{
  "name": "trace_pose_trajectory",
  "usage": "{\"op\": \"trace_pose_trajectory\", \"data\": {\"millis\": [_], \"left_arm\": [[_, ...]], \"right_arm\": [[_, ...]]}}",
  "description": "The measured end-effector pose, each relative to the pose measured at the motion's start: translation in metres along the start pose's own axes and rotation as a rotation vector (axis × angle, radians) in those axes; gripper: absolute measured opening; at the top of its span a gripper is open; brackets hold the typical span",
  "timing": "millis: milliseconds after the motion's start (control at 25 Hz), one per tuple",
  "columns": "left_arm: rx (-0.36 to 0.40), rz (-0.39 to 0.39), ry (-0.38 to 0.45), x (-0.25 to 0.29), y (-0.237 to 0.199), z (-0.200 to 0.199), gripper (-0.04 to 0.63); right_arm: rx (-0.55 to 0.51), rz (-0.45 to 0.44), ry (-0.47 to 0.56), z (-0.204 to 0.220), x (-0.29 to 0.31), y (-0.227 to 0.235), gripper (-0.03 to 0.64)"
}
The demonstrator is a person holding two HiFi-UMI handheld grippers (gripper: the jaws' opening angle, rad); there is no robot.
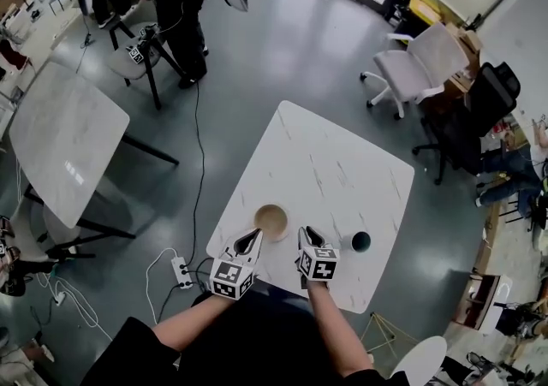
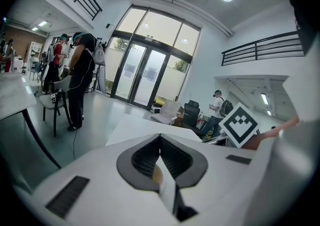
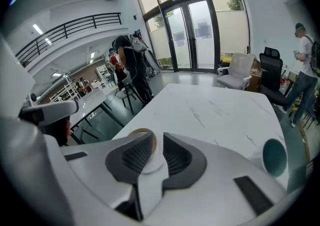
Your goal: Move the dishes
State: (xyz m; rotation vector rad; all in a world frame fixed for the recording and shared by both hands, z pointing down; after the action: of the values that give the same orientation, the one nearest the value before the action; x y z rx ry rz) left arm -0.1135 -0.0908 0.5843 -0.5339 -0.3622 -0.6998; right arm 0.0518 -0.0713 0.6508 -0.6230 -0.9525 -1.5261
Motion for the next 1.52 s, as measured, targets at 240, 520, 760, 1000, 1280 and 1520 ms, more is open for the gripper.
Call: {"op": "trace_pose_trajectory", "data": {"millis": [240,520,760,1000,1280,1520], "left_arm": [[0.152,0.048,-0.017,0.002,-0.028,-0.002,0.017],[0.105,0.097,-0.064,0.005,-0.062,0.009,0.017],[0.106,0.121,-0.104,0.017,-0.074,0.013,0.017],[0.108,0.124,-0.112,0.023,-0.078,0.006,0.017],[-0.008,0.087,-0.112,0.023,-0.088,0.004,0.017],[0.057,0.106,-0.105,0.024,-0.083,-0.002,0.017]], "right_arm": [[0.049,0.006,-0.059,0.011,0.036,-0.015,0.091],[0.072,0.037,-0.130,0.031,0.071,-0.022,0.100],[0.101,0.051,-0.154,0.040,0.095,-0.016,0.101],[0.189,0.052,-0.155,0.035,0.109,-0.008,0.100],[0.214,0.036,-0.205,0.040,0.122,-0.006,0.100],[0.227,0.035,-0.248,0.044,0.133,-0.008,0.087]]}}
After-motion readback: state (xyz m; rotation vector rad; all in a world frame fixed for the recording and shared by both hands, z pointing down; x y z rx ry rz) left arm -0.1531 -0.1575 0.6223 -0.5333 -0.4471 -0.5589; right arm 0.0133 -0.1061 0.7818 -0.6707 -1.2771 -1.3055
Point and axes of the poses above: the fingertips, and each gripper's own axes: x forward along the fingers, y to its right, z out of its underside, the point moved 3 cm from there along -x, backward along the fingers, and after that the axes turned 9 degrees about -y, right-handed, at the moved point
